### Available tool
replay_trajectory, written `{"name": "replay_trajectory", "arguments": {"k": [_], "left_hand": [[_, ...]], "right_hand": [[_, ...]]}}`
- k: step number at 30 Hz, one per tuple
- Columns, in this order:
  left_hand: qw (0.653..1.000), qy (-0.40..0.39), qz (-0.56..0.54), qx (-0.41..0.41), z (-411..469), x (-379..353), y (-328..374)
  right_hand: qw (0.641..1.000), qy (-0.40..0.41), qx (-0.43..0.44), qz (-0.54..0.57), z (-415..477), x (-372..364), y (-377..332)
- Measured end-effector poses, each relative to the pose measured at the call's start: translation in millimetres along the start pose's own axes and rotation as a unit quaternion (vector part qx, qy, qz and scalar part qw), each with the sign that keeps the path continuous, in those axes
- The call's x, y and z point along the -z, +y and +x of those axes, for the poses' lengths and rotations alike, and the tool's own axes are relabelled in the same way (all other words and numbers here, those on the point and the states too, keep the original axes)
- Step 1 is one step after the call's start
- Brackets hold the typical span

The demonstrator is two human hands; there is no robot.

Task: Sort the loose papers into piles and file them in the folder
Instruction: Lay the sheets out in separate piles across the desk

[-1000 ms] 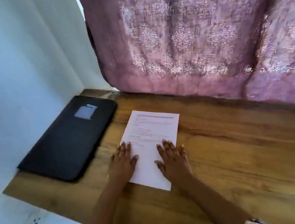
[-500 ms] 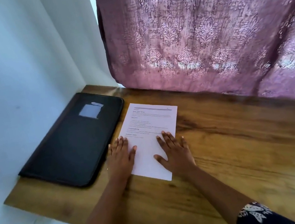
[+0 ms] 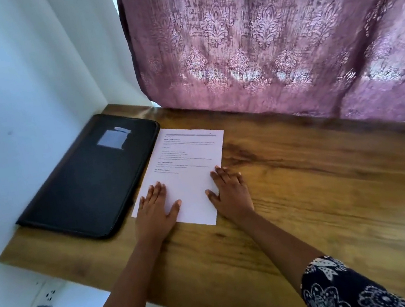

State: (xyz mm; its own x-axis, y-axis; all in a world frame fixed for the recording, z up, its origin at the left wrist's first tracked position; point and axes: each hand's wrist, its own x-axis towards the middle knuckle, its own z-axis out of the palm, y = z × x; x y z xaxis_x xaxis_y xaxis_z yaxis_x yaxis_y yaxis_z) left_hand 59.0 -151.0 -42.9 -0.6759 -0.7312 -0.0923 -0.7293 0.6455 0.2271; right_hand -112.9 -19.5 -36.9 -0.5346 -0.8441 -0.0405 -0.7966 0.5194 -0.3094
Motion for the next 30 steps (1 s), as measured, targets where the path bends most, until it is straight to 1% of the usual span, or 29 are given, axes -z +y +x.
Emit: {"name": "replay_trajectory", "arguments": {"k": [4, 6, 8, 10, 12, 13, 15, 16, 17, 19, 21, 23, 24, 26, 27, 28, 30], "left_hand": [[1.0, 0.009, -0.009, 0.0, 1.9, 2.1, 3.6], [1.0, 0.013, -0.009, -0.003, 0.9, 2.7, 4.3], [0.999, 0.036, -0.023, -0.003, -3.6, 3.7, 7.5], [0.995, 0.072, -0.061, -0.011, -14.6, 2.9, 28.6], [0.99, 0.099, -0.09, -0.041, -29.2, -2.9, 69.9], [0.987, 0.102, -0.106, -0.061, -38.3, -10.3, 100.6], [0.979, 0.093, -0.146, -0.107, -56.4, -30.8, 170.0], [0.973, 0.086, -0.167, -0.132, -64.1, -42.7, 209.1], [0.968, 0.077, -0.188, -0.15, -70.1, -54.4, 243.4], [0.953, 0.029, -0.233, -0.191, -79.6, -77.2, 320.4], [0.936, -0.021, -0.264, -0.23, -87.1, -98.3, 390.8], [0.923, -0.077, -0.28, -0.252, -96.1, -113.0, 451.0], [0.917, -0.101, -0.28, -0.267, -102.1, -118.7, 479.6], [0.916, -0.127, -0.234, -0.302, -115.8, -126.5, 530.7], [0.92, -0.119, -0.184, -0.326, -121.0, -130.0, 549.1], [0.922, -0.102, -0.13, -0.351, -126.1, -133.7, 565.5], [0.925, -0.086, -0.051, -0.368, -129.0, -137.0, 581.2]], "right_hand": [[1.0, -0.015, 0.004, 0.011, -1.6, 0.1, 0.4], [0.999, -0.012, -0.002, 0.038, -7.9, 2.9, 6.5], [0.997, -0.005, -0.002, 0.077, -20.4, 9.1, 17.8], [0.993, 0.005, -0.011, 0.118, -41.2, 20.1, 43.0], [0.987, 0.034, -0.042, 0.152, -70.3, 37.1, 83.1], [0.984, 0.073, -0.061, 0.152, -89.6, 48.1, 111.7], [0.974, 0.179, -0.096, 0.102, -130.6, 69.7, 177.8], [0.965, 0.219, -0.123, 0.072, -152.5, 82.4, 215.3], [0.958, 0.233, -0.158, 0.057, -172.4, 94.6, 249.0], [0.937, 0.237, -0.255, 0.029, -217.2, 126.7, 320.0], [0.911, 0.244, -0.332, -0.009, -261.2, 156.0, 384.1], [0.895, 0.234, -0.377, -0.041, -292.6, 177.1, 430.0], [0.896, 0.209, -0.389, -0.054, -303.7, 183.1, 446.2], [0.908, 0.13, -0.391, -0.083, -318.5, 185.9, 469.4], [0.912, 0.102, -0.386, -0.095, -322.2, 184.5, 475.2], [0.914, 0.089, -0.382, -0.1, -327.0, 184.1, 479.7], [0.914, 0.094, -0.382, -0.098, -333.0, 184.9, 480.8]]}}
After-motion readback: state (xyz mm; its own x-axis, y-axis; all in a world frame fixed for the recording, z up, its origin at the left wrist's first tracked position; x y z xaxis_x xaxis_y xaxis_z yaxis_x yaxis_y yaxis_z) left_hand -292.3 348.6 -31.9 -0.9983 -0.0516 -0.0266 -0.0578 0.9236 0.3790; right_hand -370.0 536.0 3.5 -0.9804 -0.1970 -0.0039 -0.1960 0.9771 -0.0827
